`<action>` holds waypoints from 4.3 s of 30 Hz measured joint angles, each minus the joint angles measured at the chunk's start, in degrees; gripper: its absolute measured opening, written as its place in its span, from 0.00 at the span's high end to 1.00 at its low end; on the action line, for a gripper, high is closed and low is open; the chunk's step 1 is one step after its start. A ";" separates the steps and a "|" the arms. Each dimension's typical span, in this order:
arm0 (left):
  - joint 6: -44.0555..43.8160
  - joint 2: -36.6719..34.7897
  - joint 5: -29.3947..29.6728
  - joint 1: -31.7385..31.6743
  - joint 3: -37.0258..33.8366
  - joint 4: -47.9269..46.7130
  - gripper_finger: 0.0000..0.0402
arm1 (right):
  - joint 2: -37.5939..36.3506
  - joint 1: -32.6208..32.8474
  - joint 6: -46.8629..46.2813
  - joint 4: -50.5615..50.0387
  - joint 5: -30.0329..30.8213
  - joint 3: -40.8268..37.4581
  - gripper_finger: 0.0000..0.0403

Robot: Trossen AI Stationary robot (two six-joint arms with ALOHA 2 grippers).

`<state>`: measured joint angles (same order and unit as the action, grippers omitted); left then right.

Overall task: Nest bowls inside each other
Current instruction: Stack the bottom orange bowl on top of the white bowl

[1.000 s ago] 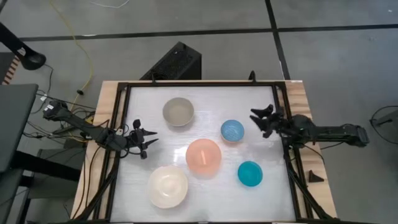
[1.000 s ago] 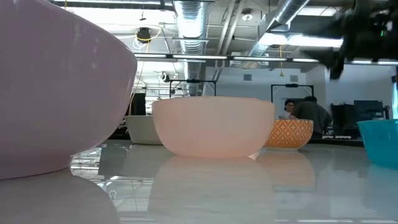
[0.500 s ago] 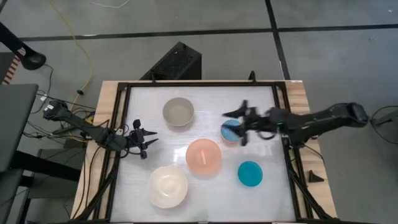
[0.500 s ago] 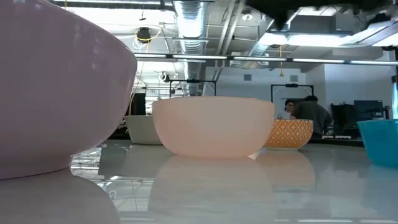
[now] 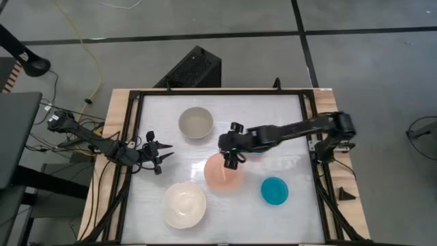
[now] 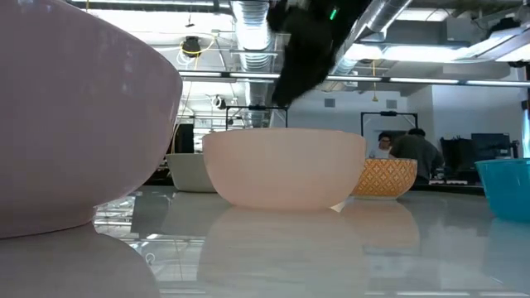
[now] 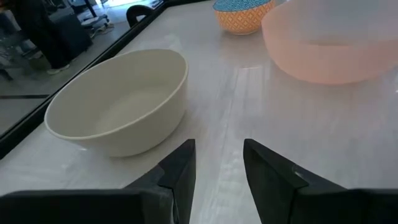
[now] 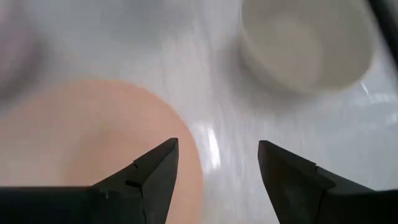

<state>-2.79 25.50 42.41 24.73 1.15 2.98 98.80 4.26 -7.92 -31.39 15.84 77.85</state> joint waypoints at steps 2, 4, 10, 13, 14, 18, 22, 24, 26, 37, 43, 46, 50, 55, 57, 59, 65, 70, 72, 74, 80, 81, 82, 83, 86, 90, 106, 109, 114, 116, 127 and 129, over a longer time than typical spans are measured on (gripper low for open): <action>0.00 0.00 0.00 0.00 0.00 -0.02 0.69 | 2.82 -1.08 0.00 -1.90 -0.22 1.20 0.37; 0.00 0.00 0.00 0.00 0.00 -0.02 0.69 | 4.55 -2.20 -0.02 -2.09 -1.81 2.05 0.37; 0.00 0.00 -0.01 0.00 0.00 -0.02 0.69 | 7.73 -4.12 -0.53 -2.69 -8.95 2.03 0.37; 0.00 -0.02 0.00 -0.02 0.00 -0.02 0.69 | 8.30 -4.09 -1.06 -2.60 -12.09 2.03 0.37; 0.00 0.00 0.00 0.00 0.00 -0.04 0.69 | 8.37 -4.03 -1.11 -2.80 -12.87 2.03 0.37; 0.00 0.00 0.00 0.00 0.00 -0.04 0.69 | 8.40 -3.36 -2.08 -2.72 -13.16 1.61 0.37; 0.00 0.00 0.00 0.00 0.00 -0.04 0.69 | 8.40 -3.10 -2.75 -2.97 -13.16 1.57 0.40; 0.00 0.00 0.00 0.00 0.00 -0.04 0.69 | 9.14 -2.81 -2.75 -2.45 -13.16 1.57 0.44; 0.00 0.00 -0.01 -0.01 0.00 -0.04 0.69 | 9.66 -2.78 -2.75 -2.72 -13.10 1.53 0.50; 0.00 0.00 -0.09 0.00 -0.02 0.15 0.69 | 11.96 -2.83 -2.69 -5.23 -14.96 3.15 0.93; 0.00 0.00 -0.02 -0.02 -0.04 0.05 0.69 | 11.70 -1.84 -3.80 -15.78 -13.05 15.05 0.92; 0.00 -0.01 -0.10 0.00 -0.04 0.05 0.69 | 12.12 -0.60 -3.51 -19.86 -10.39 22.93 0.92; 0.00 0.00 -0.09 0.00 -0.04 0.03 0.69 | 12.25 2.02 -3.62 -17.30 -9.90 29.91 0.92; 0.00 0.00 -0.11 0.00 -0.04 0.00 0.69 | 12.24 6.40 -4.89 -6.48 -9.95 31.66 0.92; 0.00 0.00 -0.09 0.00 -0.04 0.01 0.69 | 13.11 8.05 -5.60 -2.18 -9.90 31.34 0.92; 0.00 0.00 -0.08 -0.01 -0.04 0.03 0.69 | 14.03 9.50 -5.81 1.32 -9.67 31.32 0.92; 0.00 -0.01 -0.01 -0.02 -0.04 0.00 0.69 | 21.10 11.89 -11.51 10.24 -8.87 31.30 0.92; 0.00 -0.15 -0.13 -0.02 -0.09 0.27 0.69 | 26.64 11.32 -15.21 10.69 -9.47 34.67 0.93; 0.00 0.09 -0.09 0.00 -0.09 0.23 0.69 | 28.38 10.87 -15.70 10.40 -10.68 36.29 0.93; -0.01 0.02 -0.08 -0.01 -0.09 0.29 0.69 | 29.88 10.46 -15.87 10.15 -11.45 37.96 0.93; 0.00 -0.02 -0.13 -0.02 -0.09 0.13 0.69 | 31.85 10.53 -17.26 4.06 -11.68 40.29 0.93; 0.00 -0.01 -0.13 -0.02 -0.09 0.11 0.69 | 31.85 10.53 -17.72 4.31 -11.64 40.14 0.92; 0.00 0.00 -0.13 0.00 -0.09 0.11 0.69 | 31.85 10.53 -18.26 4.32 -11.59 39.97 0.92; 0.00 0.00 -0.11 0.00 -0.09 0.11 0.69 | 31.85 10.53 -18.65 3.64 -11.41 39.95 0.91; 0.00 0.00 -0.09 -0.02 -0.09 0.09 0.69 | 31.85 10.65 -19.06 2.91 -11.64 39.89 0.89; 0.00 0.00 -0.05 -0.02 -0.08 0.07 0.69 | 31.85 11.29 -19.11 2.04 -9.91 39.84 0.85; 0.00 0.00 0.00 -0.01 -0.07 0.00 0.69 | 30.53 10.56 -16.67 -1.94 -13.07 43.04 0.35; 0.00 0.00 -0.02 0.00 -0.07 0.02 0.69 | 30.15 10.09 -16.03 -2.67 -12.94 45.74 0.31; 0.00 -0.02 -0.02 0.00 -0.07 0.03 0.69 | 30.26 10.19 -11.12 -1.87 -11.26 48.30 0.30; 0.00 0.00 -0.02 0.00 -0.07 0.03 0.69 | 30.41 10.90 -8.62 -0.19 -5.72 48.32 0.30; 0.00 0.00 -0.04 0.00 -0.07 0.07 0.69 | 41.31 16.56 3.11 22.91 17.26 48.30 0.67; 0.00 0.00 -0.02 -0.02 -0.07 0.05 0.69 | 42.25 16.97 6.05 24.64 19.00 48.29 0.81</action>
<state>-2.79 25.50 42.39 24.71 1.08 3.03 141.05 21.23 -1.87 -6.75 34.84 126.14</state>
